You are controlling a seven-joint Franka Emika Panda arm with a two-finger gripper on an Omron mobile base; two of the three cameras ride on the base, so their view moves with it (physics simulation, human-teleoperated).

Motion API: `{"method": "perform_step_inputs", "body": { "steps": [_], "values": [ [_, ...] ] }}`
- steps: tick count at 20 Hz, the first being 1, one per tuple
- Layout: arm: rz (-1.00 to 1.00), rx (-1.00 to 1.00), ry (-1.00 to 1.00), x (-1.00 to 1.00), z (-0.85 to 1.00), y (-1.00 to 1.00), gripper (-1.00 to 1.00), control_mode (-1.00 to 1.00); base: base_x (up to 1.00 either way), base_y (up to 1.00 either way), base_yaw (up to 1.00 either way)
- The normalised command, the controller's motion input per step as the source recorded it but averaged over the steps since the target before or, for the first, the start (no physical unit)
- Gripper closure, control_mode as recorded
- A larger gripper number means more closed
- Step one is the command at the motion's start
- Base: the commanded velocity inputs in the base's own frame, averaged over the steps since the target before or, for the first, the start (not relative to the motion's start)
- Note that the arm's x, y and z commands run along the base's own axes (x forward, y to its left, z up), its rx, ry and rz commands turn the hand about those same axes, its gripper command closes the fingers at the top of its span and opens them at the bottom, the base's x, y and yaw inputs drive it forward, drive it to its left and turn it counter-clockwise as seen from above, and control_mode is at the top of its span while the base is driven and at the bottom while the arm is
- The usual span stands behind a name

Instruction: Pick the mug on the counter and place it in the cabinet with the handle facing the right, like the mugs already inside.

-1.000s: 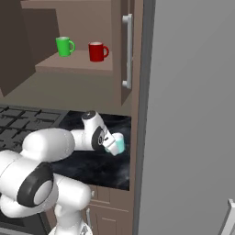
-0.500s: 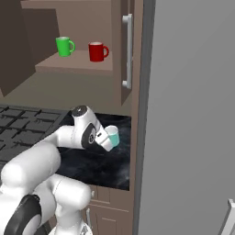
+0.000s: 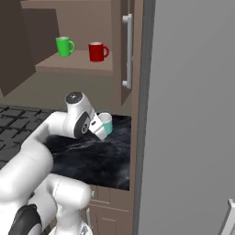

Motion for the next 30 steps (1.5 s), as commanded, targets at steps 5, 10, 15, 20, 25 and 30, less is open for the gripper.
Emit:
{"method": "perform_step_inputs", "body": {
  "steps": [5,10,15,20,25,30],
  "values": [
    [0.06,0.01,0.0,-0.02,0.6,0.33,1.0,-1.0,0.0,0.0,0.0],
    [0.1,0.0,0.0,0.0,0.66,0.36,1.0,-1.0,0.0,0.0,0.0],
    [0.15,0.0,0.0,-0.06,0.68,0.28,1.0,-1.0,0.0,0.0,0.0],
    [0.23,0.0,0.0,-0.04,0.61,0.2,1.0,-1.0,0.0,0.0,0.0],
    [0.26,0.0,-0.01,-0.21,0.45,0.17,1.0,-1.0,0.0,0.0,0.0],
    [0.27,-0.06,-0.05,-0.37,0.2,0.15,1.0,-1.0,0.0,0.0,0.0]
  ]
}}
